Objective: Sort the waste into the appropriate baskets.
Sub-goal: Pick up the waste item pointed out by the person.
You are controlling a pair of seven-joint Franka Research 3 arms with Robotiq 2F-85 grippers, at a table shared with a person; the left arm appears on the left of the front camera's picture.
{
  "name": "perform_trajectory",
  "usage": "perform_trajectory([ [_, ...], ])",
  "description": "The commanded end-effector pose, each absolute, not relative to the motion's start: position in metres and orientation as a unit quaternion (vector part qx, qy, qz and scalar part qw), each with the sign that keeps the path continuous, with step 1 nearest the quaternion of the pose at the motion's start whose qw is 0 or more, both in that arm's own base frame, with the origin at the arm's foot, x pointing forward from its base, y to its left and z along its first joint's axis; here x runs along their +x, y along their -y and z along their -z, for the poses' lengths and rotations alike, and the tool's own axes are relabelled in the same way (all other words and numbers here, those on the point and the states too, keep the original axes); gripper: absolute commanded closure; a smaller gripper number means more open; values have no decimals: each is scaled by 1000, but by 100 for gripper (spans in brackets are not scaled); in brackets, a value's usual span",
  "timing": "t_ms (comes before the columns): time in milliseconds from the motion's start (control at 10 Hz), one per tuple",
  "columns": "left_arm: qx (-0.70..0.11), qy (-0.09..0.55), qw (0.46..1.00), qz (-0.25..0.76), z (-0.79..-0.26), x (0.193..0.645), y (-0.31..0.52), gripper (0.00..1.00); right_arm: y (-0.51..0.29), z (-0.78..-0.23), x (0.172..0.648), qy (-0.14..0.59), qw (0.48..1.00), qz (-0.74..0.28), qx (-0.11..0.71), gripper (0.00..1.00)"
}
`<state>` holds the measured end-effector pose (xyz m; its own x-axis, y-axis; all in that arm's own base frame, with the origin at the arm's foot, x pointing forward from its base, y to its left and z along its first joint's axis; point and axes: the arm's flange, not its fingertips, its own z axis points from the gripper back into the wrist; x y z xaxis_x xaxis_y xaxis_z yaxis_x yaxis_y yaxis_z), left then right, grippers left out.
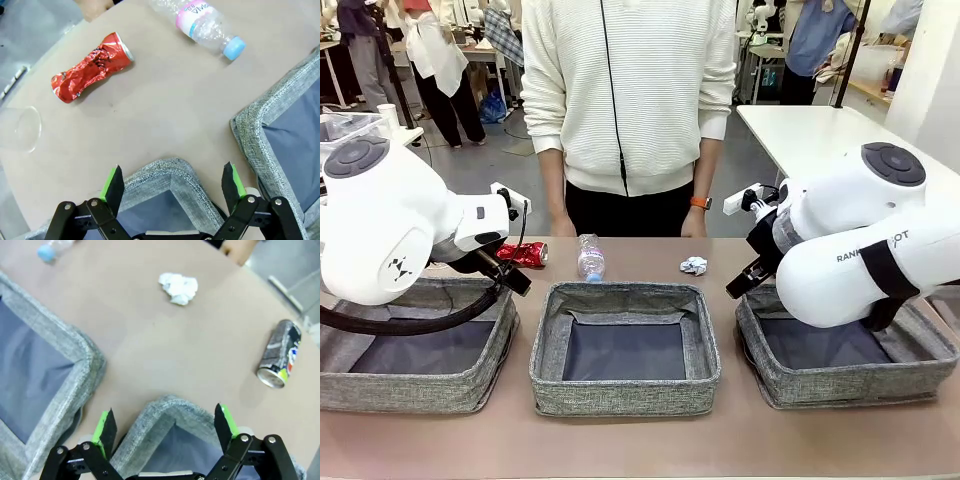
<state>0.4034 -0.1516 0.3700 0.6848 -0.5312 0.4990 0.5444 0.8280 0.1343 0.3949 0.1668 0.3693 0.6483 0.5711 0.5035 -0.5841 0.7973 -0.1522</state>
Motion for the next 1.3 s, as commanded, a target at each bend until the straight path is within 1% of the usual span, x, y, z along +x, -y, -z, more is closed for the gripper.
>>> perform_trajectory([
  [0, -32, 240, 907, 346, -385, 395, 139, 0, -159, -384, 389, 204, 918, -339, 22, 0],
  [100, -53, 217, 904, 364, -425, 366, 119, 0, -148, -429, 369, 158, 932, -316, 76, 0],
  [200, -60, 213, 907, 359, -475, 326, 111, 0, -134, -482, 333, 162, 945, -270, 85, 0],
  [300, -47, 230, 915, 327, -515, 284, 94, 0, -117, -525, 287, 204, 939, -265, 81, 0],
  [400, -57, 276, 902, 326, -533, 248, 87, 0, -105, -548, 244, 244, 932, -259, 63, 0],
  [500, -28, 296, 902, 313, -524, 230, 91, 0, -99, -549, 212, 276, 941, -193, -38, 0],
  [600, -54, 242, 906, 344, -523, 321, 114, 0, -130, -517, 303, 201, 936, -279, 80, 0],
  [700, -47, 269, 903, 333, -562, 286, 100, 0, -114, -562, 266, 241, 938, -246, 44, 0],
  [800, -132, 263, 892, 342, -560, 296, 104, 0, -112, -557, 269, 250, 934, -240, 84, 0],
  [900, -233, 243, 880, 335, -565, 296, 73, 0, -90, -558, 255, 264, 929, -222, 133, 0],
  [1000, -360, 214, 855, 305, -565, 297, 27, 0, -58, -561, 240, 283, 910, -187, 238, 0],
  [1100, -479, 190, 821, 246, -556, 300, -28, 0, -16, -558, 228, 292, 860, -131, 398, 0],
  [1200, -541, 195, 797, 184, -540, 305, -58, 0, 29, -550, 224, 292, 822, -30, 487, 0],
])
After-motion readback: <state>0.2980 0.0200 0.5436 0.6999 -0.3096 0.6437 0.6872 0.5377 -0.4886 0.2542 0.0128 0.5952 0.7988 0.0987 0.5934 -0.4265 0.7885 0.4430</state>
